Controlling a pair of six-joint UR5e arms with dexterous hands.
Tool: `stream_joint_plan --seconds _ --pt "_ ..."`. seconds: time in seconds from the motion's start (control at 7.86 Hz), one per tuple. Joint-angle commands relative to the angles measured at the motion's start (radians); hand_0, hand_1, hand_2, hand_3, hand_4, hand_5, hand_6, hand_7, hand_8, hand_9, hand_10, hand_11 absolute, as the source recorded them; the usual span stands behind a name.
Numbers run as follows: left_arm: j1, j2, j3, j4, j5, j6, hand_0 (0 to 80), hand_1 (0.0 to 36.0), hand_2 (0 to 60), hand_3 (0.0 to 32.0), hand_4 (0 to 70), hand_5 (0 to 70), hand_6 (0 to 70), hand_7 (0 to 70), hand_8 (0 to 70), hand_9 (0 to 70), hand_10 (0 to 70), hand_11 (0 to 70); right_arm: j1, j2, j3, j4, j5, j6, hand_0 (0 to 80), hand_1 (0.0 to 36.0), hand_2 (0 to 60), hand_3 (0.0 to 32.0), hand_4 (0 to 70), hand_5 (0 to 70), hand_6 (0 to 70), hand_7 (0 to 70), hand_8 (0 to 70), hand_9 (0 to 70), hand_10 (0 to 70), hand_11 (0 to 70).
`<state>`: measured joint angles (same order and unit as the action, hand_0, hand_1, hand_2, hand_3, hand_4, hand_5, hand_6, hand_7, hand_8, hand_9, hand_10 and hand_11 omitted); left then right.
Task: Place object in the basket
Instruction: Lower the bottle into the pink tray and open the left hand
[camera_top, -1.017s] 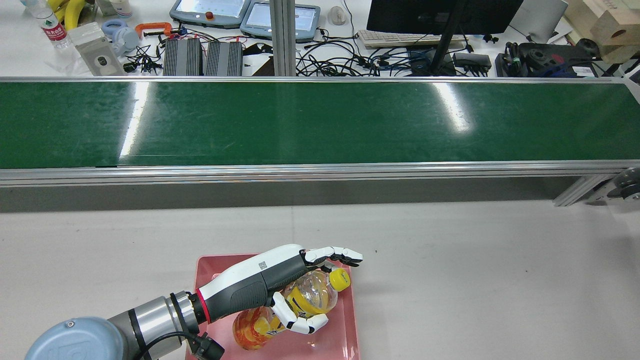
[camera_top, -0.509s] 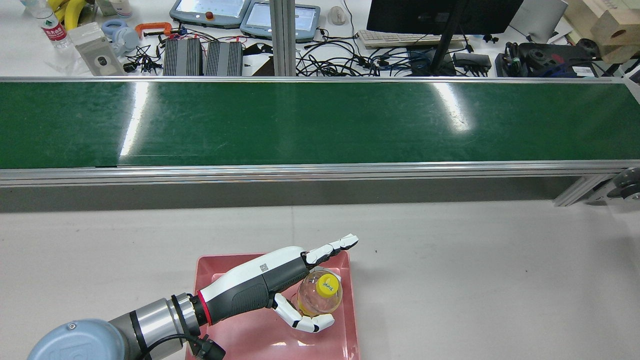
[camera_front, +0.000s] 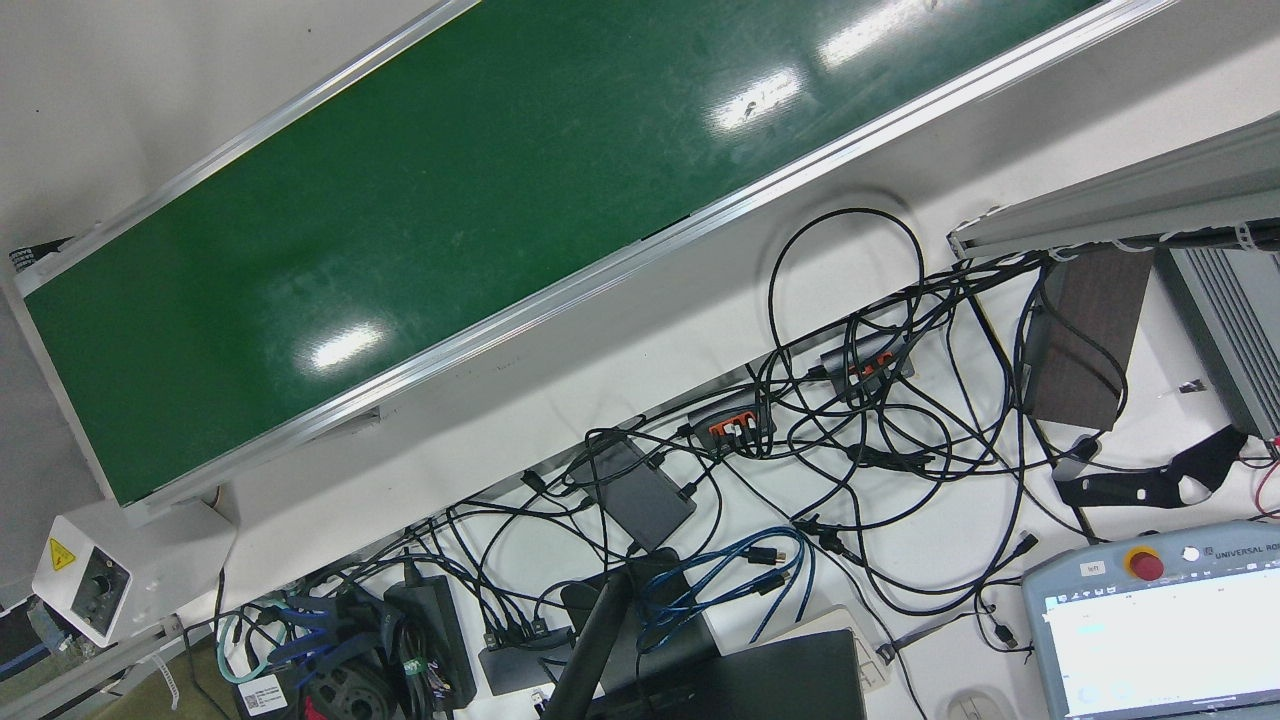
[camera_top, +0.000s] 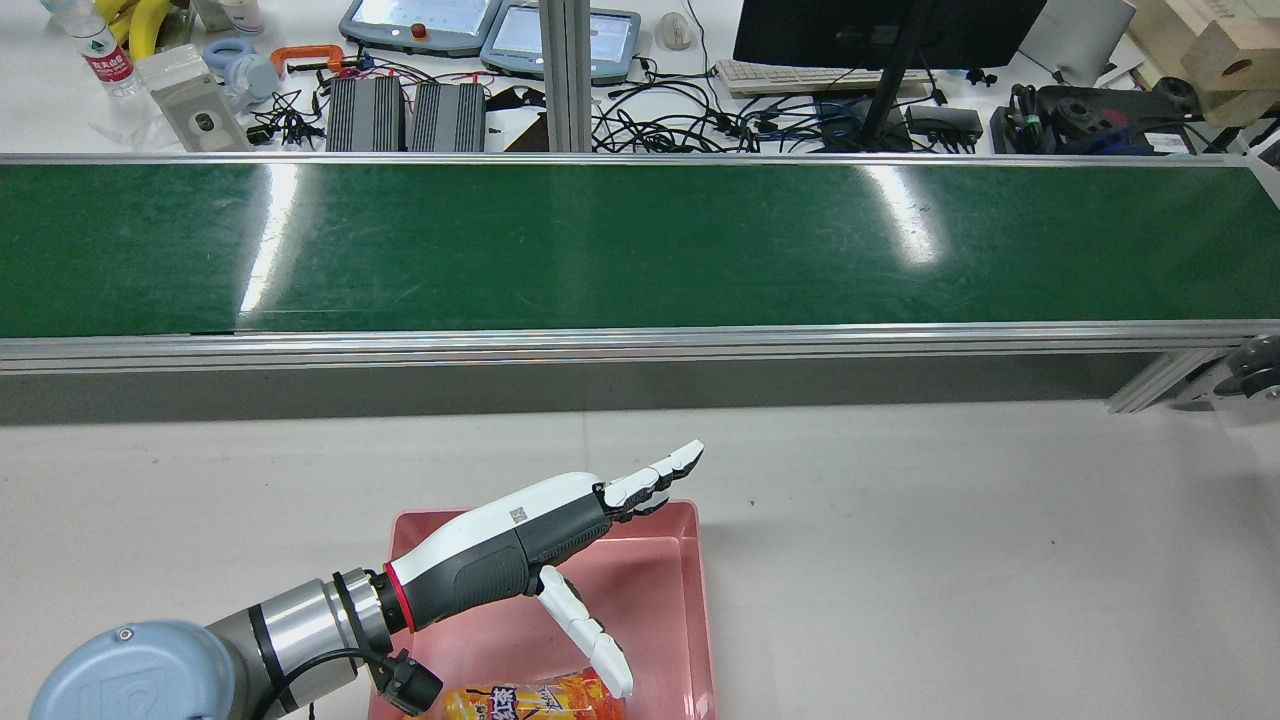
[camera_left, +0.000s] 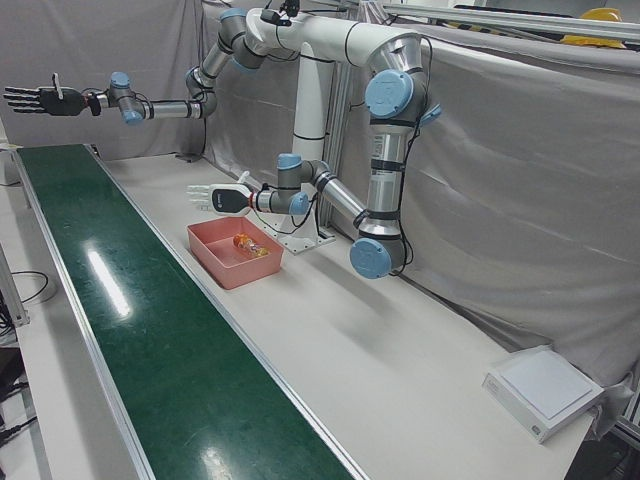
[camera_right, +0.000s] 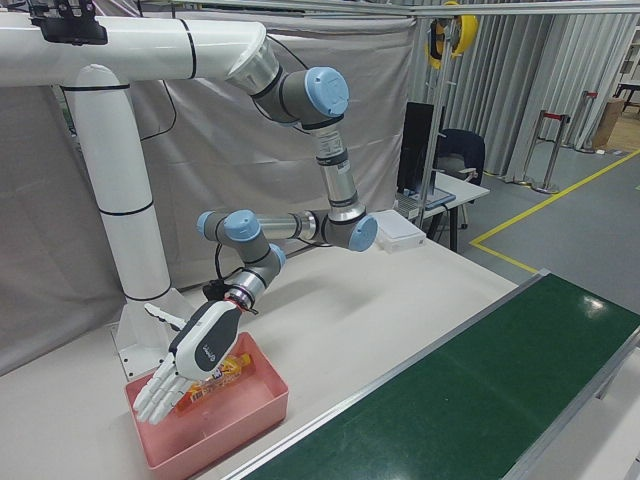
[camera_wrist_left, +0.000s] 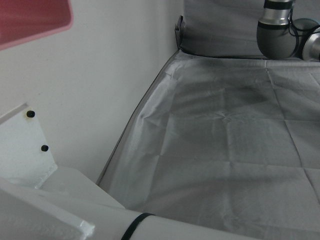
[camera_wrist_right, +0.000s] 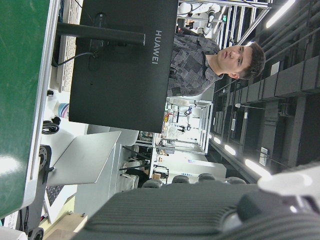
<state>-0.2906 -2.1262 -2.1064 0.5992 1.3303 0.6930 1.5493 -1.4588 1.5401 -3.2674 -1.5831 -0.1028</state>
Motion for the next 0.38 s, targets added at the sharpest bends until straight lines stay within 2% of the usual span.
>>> stream_joint_plan --seconds 0.0,0.25 --pt "-0.073 0.005 -0.026 -0.001 0.006 -0.009 43.5 7.7 0.0 0.0 0.0 0.9 0.0 0.0 0.0 0.0 4.8 8.3 0.0 0.0 0.0 0.0 0.0 0.0 0.0 0.0 0.0 0.0 0.0 0.0 0.0 0.0 0.0 0.0 0.0 0.0" --pt "-0.123 0.006 -0.026 -0.002 0.01 -0.05 41.7 7.0 0.0 0.0 0.0 2.5 0.0 0.0 0.0 1.6 6.0 9.9 0.0 0.0 0.0 0.0 0.0 0.002 0.0 0.0 0.0 0.0 0.0 0.0 0.0 0.0 0.0 0.0 0.0 0.0"
